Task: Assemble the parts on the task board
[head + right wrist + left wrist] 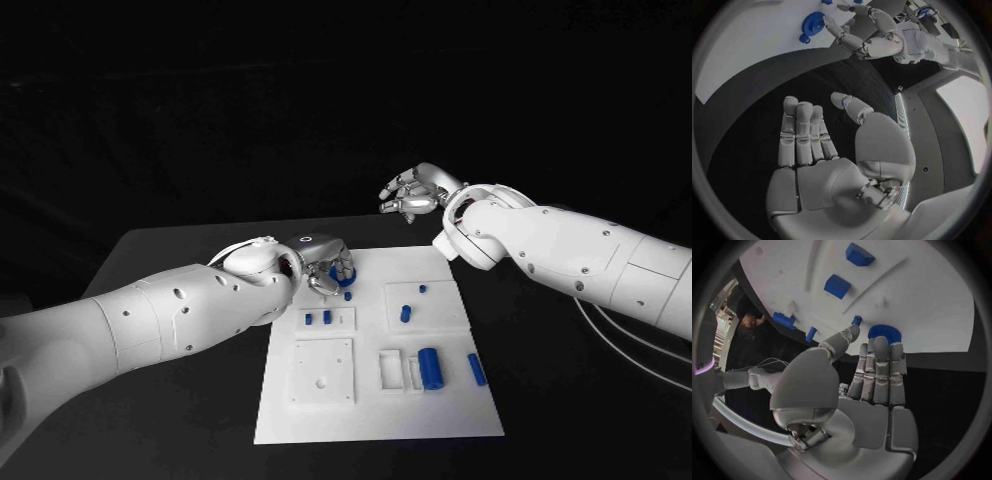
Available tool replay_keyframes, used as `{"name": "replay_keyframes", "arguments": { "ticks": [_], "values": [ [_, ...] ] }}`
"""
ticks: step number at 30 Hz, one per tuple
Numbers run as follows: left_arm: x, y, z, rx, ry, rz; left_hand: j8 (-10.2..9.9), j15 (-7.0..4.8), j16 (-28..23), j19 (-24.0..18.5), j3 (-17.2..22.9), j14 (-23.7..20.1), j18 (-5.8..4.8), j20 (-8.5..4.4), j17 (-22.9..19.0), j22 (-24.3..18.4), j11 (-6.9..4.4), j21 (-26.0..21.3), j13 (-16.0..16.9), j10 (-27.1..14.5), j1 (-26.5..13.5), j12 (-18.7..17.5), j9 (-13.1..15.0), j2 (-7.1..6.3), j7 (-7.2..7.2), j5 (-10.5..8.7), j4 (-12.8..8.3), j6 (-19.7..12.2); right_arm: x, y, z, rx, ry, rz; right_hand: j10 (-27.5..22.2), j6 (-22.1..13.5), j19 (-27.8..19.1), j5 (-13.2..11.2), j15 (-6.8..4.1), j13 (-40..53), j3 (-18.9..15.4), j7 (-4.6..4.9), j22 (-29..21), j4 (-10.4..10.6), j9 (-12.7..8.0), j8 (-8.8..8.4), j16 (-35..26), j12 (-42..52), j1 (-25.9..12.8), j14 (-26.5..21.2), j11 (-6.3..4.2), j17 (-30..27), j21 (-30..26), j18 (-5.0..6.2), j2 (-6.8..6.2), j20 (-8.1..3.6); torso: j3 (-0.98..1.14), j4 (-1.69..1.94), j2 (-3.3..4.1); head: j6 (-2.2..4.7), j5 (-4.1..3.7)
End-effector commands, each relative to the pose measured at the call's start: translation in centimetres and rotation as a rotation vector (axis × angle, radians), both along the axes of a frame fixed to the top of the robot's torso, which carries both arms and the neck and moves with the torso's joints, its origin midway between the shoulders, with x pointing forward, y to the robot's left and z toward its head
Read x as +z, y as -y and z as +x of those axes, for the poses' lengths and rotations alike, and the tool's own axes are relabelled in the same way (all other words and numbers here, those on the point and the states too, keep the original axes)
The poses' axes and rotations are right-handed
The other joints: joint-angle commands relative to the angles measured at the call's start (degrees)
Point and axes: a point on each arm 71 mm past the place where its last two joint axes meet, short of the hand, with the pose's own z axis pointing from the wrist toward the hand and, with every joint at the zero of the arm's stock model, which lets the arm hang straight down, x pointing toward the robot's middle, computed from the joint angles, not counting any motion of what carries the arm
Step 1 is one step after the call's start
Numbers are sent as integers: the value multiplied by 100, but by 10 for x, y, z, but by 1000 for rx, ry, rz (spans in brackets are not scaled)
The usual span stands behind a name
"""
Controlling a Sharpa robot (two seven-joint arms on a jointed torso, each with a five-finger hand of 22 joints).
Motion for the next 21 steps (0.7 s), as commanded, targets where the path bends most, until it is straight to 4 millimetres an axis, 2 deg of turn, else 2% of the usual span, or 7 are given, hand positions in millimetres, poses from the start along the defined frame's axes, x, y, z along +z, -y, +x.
{"name": "replay_keyframes", "arguments": {
  "ticks": [1,5,10,18,21],
  "values": [
    [-3,5,-2,-31,-25,-5,6,-16,31,38,-15,47,204,-23,17,14,0,43,-8,63,-27,-34,-9,35,4,-16,26,35,0,-3,-1,17,0,1,-44,13,-30,36,1,-9,-35,47,112,6,-5,-28,-3,22,-52,-27,9,-7,-40,94,7,18,14,-11,13,-5,-14],
    [-8,7,-4,-33,-36,-5,9,-25,80,66,-24,72,217,-31,33,39,-10,71,-12,94,-27,-49,-18,60,1,-14,14,47,0,-2,-1,17,-1,1,-44,13,-30,37,1,-10,-36,47,112,6,-5,-27,-3,23,-53,-27,9,-8,-40,94,9,18,-4,-17,15,-7,-23],
    [-14,10,-5,-35,-50,-1,16,-53,213,133,-43,124,241,-54,81,94,-37,138,-11,179,-30,-64,-35,96,-8,3,-15,75,0,-3,-1,18,0,2,-44,12,-30,38,1,-12,-37,46,113,5,-5,-27,-3,24,-53,-27,9,-8,-41,94,10,18,9,-9,17,-10,-24],
    [-19,11,-6,-31,-60,2,28,-75,359,201,-49,165,264,-78,129,152,-59,211,-10,243,-20,-85,-50,127,-20,17,-42,109,0,-3,0,19,-1,2,-44,12,-30,41,1,-14,-38,46,113,3,-5,-26,-2,26,-53,-27,9,-9,-42,94,12,18,-4,5,17,-31,-32],
    [-20,10,-5,-26,-63,6,34,-88,450,244,-49,198,278,-91,159,186,-70,258,-8,273,-10,-94,-57,149,-25,21,-50,127,0,-3,-1,20,-1,2,-44,12,-30,41,1,-15,-38,46,113,3,-5,-26,-2,26,-53,-27,9,-9,-42,94,13,18,1,5,16,-36,-27]
  ]
}}
